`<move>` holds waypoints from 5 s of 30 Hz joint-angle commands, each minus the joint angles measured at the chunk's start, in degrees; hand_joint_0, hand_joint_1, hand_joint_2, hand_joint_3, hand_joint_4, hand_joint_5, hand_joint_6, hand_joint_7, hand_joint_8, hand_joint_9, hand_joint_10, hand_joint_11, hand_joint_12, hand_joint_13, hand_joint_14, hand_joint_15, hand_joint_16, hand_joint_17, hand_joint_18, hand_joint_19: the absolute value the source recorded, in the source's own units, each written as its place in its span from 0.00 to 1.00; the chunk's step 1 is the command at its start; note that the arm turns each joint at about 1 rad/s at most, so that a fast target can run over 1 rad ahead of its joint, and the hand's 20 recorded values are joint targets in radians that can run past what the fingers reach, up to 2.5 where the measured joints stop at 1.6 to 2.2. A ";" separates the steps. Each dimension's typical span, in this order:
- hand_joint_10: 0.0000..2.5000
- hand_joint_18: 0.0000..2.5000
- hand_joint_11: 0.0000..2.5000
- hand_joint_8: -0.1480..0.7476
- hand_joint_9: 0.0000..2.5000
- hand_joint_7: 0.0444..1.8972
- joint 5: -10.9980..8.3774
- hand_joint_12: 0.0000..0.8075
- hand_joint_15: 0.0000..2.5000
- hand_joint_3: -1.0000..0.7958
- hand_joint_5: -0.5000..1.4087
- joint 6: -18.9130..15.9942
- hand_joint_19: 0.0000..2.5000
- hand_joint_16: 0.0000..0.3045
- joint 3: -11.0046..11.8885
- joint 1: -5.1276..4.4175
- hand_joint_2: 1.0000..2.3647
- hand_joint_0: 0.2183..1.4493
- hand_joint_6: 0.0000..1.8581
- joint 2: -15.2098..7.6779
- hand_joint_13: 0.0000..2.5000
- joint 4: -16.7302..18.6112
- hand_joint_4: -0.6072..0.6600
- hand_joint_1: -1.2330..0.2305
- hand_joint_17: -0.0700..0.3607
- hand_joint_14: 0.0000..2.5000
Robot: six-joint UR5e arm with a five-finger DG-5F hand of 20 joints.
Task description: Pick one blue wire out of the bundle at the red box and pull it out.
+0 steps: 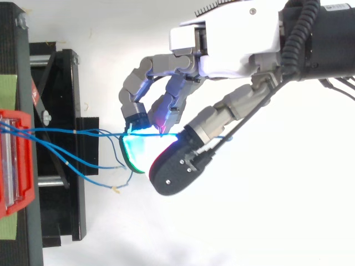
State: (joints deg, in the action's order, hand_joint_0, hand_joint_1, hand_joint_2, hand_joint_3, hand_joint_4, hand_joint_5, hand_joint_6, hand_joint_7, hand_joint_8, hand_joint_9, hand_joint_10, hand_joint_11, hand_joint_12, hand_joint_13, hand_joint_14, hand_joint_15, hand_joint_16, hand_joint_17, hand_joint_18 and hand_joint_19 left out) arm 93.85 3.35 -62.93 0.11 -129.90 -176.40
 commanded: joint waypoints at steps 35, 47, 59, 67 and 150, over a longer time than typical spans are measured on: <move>0.01 0.26 0.26 0.53 0.38 0.57 -0.15 0.52 0.20 0.28 0.18 1.48 0.22 0.19 0.00 0.24 0.00 0.25 0.49 0.00 0.30 0.09 0.60 0.32 0.46 0.01; 0.01 0.22 0.25 0.54 0.39 0.58 -0.15 0.51 0.20 0.40 0.18 1.48 0.25 0.18 0.00 0.24 0.01 0.29 0.47 0.00 0.29 0.09 0.59 0.55 0.45 0.01; 0.01 0.24 0.26 0.53 0.37 0.58 -0.24 0.51 0.20 0.40 0.18 1.48 0.23 0.18 0.00 0.33 0.01 0.31 0.49 0.00 0.29 0.09 0.58 0.30 0.45 0.01; 0.01 0.25 0.25 0.52 0.36 0.58 -0.07 0.51 0.19 0.28 0.19 1.48 0.21 0.18 0.00 0.42 0.00 0.30 0.48 0.00 0.29 0.09 0.60 0.27 0.45 0.01; 0.01 0.24 0.25 0.52 0.35 0.63 -0.51 0.51 0.20 0.34 0.20 16.78 0.22 0.18 3.95 1.03 0.01 0.33 0.48 0.00 0.28 0.09 0.58 0.28 0.44 0.01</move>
State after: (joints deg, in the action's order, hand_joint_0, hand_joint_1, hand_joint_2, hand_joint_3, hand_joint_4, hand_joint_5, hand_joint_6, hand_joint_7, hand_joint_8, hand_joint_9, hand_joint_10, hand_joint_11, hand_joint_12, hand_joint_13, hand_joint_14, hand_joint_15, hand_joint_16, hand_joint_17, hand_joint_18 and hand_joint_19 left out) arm 93.44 15.96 -59.79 1.09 -129.90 -176.14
